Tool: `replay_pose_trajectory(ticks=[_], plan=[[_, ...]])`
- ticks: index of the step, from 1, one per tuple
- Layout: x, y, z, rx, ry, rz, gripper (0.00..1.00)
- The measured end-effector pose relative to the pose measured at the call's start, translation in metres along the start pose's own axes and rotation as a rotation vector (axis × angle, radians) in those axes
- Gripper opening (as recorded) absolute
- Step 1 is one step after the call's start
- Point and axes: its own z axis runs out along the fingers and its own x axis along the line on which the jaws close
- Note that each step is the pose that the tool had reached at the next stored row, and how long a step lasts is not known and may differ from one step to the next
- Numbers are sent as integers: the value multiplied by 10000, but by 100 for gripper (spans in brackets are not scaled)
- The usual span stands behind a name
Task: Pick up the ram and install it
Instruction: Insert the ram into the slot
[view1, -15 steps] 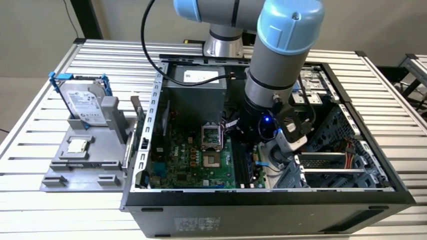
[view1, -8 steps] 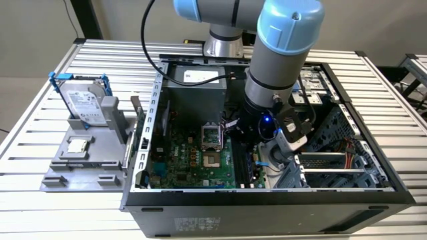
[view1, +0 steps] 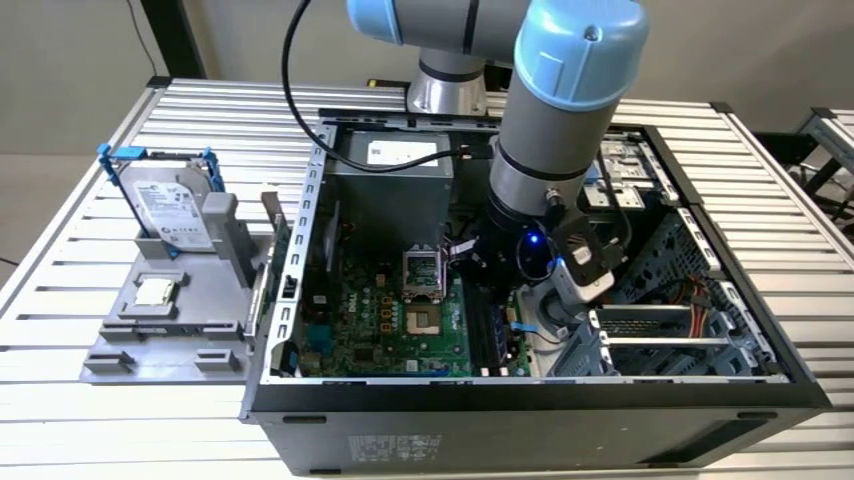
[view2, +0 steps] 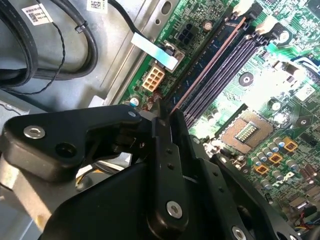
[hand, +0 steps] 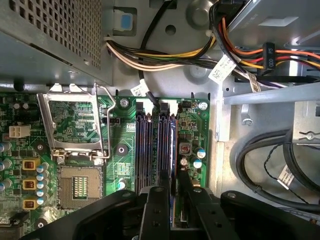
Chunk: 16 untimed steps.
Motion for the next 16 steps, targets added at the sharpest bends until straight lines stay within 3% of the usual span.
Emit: replay_pose_trajectory(ticks=[4,12,13,16], plan=[[0,-1,-24,0,2,1,100],[-11,8,-388,-7,2,1,100],[-12,9,-417,-5,2,1,100],[-13,9,-422,-7,1,-4,100]])
